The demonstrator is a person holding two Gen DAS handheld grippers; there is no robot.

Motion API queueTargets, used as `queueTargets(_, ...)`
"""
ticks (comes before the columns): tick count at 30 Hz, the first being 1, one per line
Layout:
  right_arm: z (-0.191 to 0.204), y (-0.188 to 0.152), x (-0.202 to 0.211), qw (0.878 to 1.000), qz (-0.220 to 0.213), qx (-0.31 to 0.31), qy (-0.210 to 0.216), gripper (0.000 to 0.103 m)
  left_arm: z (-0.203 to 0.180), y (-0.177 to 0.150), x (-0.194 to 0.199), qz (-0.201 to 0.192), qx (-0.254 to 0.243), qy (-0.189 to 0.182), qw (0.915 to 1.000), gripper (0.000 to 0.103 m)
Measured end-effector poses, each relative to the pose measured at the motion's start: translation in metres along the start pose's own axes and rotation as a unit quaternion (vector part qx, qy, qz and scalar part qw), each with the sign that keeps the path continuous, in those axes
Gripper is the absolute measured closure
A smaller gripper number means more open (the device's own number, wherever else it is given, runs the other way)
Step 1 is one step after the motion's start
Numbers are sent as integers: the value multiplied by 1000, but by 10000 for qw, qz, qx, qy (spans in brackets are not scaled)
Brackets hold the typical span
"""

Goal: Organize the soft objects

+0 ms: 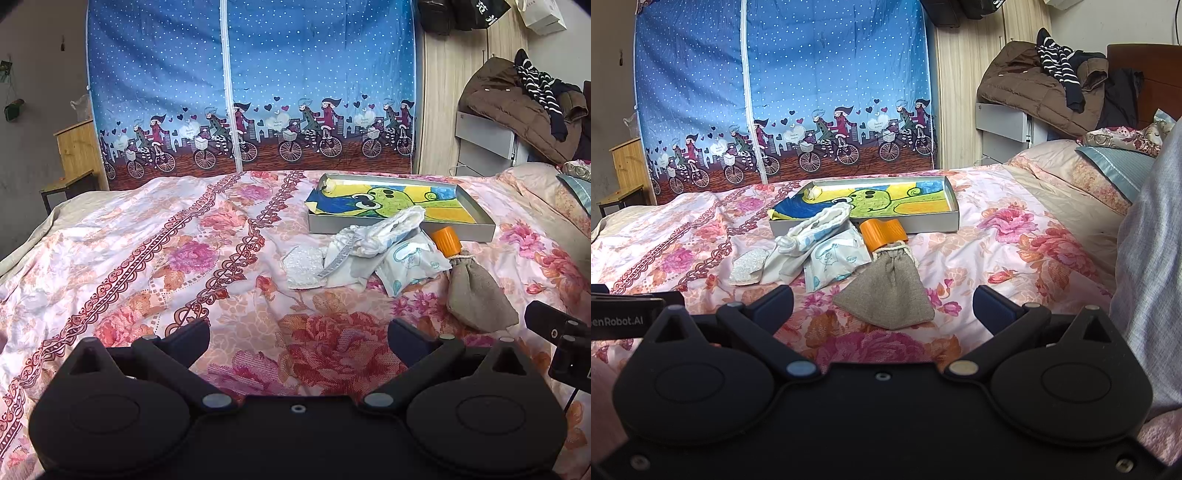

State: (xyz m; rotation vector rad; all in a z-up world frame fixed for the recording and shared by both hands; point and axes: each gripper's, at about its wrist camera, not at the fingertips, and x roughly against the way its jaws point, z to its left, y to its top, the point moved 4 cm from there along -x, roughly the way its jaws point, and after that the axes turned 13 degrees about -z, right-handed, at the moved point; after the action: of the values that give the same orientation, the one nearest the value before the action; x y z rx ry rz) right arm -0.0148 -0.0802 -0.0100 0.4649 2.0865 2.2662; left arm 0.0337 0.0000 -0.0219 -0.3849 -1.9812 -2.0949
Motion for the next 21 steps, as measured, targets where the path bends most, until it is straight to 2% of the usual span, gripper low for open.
queueTargets(13,0,0,1,10000,-10,-50,37,0,0,-4,-5,112,84,-35,9999,1)
queueTargets(17,-2,0,-14,9991,96,-213,351,0,4,-4,-13,146,249,-66,9996,1)
queueTargets(21,-11,0,-44,9982,376,-151,435,0,6,-7,-29,236,485,-195,9984,1)
